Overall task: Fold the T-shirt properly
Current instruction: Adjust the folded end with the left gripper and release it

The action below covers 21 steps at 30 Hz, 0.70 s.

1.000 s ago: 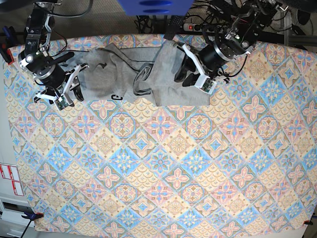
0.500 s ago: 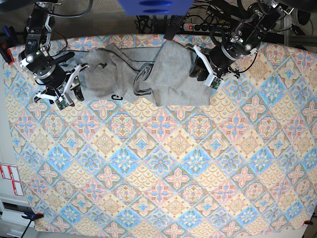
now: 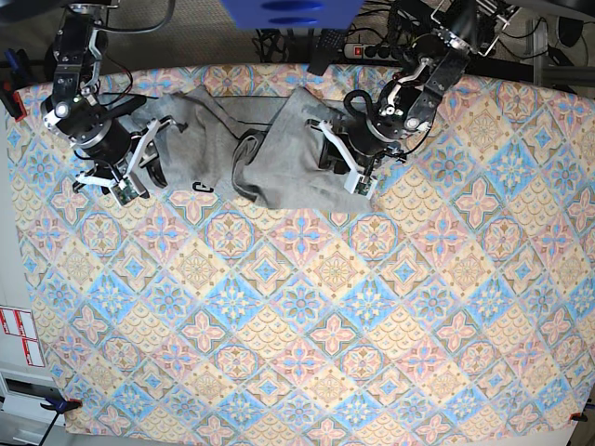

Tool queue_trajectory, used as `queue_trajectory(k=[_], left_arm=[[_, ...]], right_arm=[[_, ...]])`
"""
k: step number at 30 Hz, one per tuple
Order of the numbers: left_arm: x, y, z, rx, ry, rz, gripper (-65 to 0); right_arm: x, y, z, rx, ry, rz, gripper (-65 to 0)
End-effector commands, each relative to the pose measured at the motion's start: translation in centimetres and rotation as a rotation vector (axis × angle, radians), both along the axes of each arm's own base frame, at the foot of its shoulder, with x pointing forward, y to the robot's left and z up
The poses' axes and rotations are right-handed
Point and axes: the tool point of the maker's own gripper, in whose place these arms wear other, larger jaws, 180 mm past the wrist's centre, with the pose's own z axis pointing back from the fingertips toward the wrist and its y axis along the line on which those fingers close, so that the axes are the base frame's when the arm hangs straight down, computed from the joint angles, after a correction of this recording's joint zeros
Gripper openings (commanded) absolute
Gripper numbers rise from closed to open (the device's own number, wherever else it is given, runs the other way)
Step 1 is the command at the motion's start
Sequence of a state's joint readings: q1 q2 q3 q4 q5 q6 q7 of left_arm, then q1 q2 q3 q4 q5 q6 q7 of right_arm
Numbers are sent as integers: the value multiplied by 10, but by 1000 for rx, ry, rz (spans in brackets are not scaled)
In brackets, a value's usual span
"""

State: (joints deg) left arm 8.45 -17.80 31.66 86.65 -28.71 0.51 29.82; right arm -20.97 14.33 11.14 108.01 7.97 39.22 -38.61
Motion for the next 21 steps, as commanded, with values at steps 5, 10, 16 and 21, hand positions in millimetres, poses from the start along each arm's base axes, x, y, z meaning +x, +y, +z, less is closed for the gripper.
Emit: queue_trajectory(k=[5, 10, 16, 21], left_arm=[[2, 0, 36, -37, -87, -35, -492], [6, 62, 50, 26, -127, 82, -492], [7, 126, 49, 101, -124, 228, -484], [5, 124, 47, 120, -117, 188, -483]], right_arm=[[6, 0, 12, 9, -42, 9, -457], [6, 0, 12, 9, -42, 9, -456], [6, 1, 12, 9, -42, 10, -456], [5, 9, 10, 17, -36, 31, -455]])
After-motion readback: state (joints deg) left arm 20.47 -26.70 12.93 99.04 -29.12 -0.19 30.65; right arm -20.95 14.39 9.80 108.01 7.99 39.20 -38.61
